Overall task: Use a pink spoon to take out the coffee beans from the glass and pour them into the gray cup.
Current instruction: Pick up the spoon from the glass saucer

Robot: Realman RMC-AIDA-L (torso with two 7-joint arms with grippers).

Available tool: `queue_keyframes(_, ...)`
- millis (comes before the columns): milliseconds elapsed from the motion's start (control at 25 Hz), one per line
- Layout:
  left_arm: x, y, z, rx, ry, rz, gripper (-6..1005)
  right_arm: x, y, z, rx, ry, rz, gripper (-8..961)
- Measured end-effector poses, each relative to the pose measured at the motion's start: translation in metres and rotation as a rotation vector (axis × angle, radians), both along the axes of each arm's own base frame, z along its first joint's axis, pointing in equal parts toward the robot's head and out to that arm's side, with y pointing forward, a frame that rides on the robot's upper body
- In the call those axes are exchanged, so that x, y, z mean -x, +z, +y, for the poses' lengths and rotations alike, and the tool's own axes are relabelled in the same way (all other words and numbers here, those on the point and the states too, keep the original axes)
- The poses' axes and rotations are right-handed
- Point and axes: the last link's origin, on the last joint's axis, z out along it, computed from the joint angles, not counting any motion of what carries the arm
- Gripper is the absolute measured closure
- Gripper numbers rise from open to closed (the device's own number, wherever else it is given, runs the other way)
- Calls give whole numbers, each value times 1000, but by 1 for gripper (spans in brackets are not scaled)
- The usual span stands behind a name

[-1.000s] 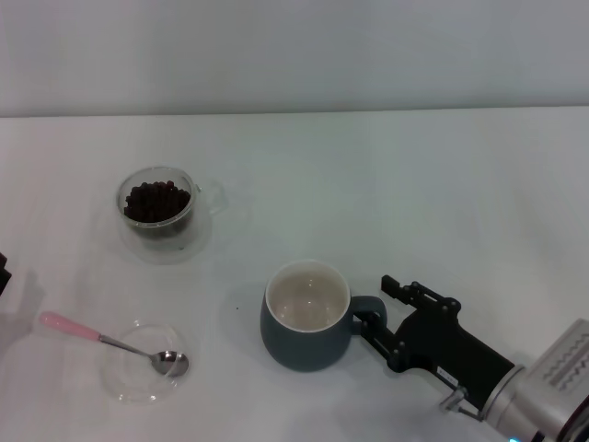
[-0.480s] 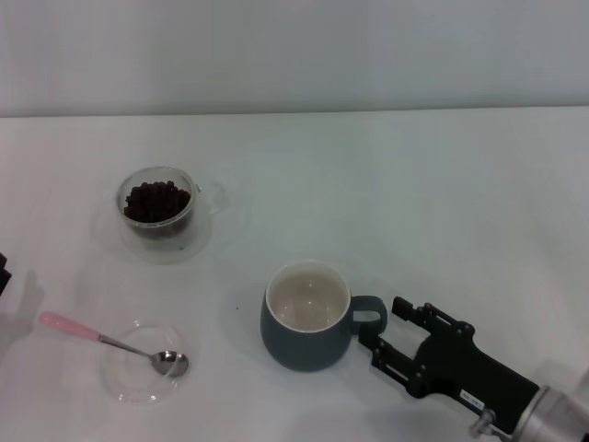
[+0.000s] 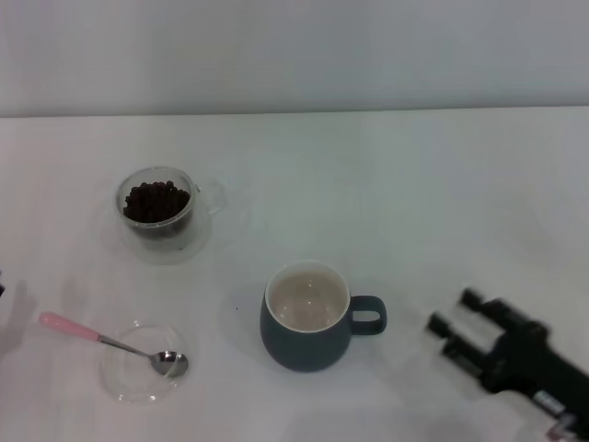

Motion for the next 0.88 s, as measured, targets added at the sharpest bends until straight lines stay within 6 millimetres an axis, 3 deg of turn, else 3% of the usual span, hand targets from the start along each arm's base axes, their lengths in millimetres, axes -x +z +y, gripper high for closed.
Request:
queue_keyframes(160, 1, 2, -18, -10, -21, -138, 124, -6, 20, 1, -112, -10, 16, 258)
queue_keyframes(360, 4, 12, -37, 2, -51, -387, 125, -5, 30, 11, -165, 5, 15, 258)
queue_keyframes(760, -9, 2, -25, 368, -120, -556, 129, -1, 30, 16, -175, 15, 26, 258)
queue_keyframes(880, -10, 0, -25, 397, -116, -565, 131, -1, 30, 14, -178, 14, 30, 258)
